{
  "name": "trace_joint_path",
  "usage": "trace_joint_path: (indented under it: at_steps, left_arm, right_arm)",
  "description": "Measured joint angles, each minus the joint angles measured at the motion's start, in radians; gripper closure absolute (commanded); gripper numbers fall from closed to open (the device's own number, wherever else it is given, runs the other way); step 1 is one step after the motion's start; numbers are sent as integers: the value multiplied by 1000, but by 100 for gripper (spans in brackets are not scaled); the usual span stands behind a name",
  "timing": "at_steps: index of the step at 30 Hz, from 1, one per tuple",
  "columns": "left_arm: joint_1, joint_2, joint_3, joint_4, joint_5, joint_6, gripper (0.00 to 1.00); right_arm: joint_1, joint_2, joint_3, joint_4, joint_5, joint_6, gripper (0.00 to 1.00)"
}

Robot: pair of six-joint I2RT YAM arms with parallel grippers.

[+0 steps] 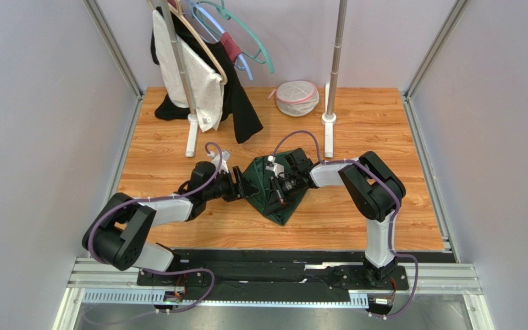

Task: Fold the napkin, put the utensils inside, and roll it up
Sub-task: Roll the napkin with the utensil

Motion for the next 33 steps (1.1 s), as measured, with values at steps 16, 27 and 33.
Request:
trace_joint_path:
  at_steps: [16,27,33]
  left_arm:
    - [-3,144,0,130,-13,3,32]
    - [-5,190,16,182,-22,-1,32]
    - [-5,204,35,173,-28,-5,32]
  right_arm:
    - [0,-2,0,-2,13,0,70]
    - [6,-178,0,-92,204,-9,49]
    - [121,-324,0,-159,483,-84,45]
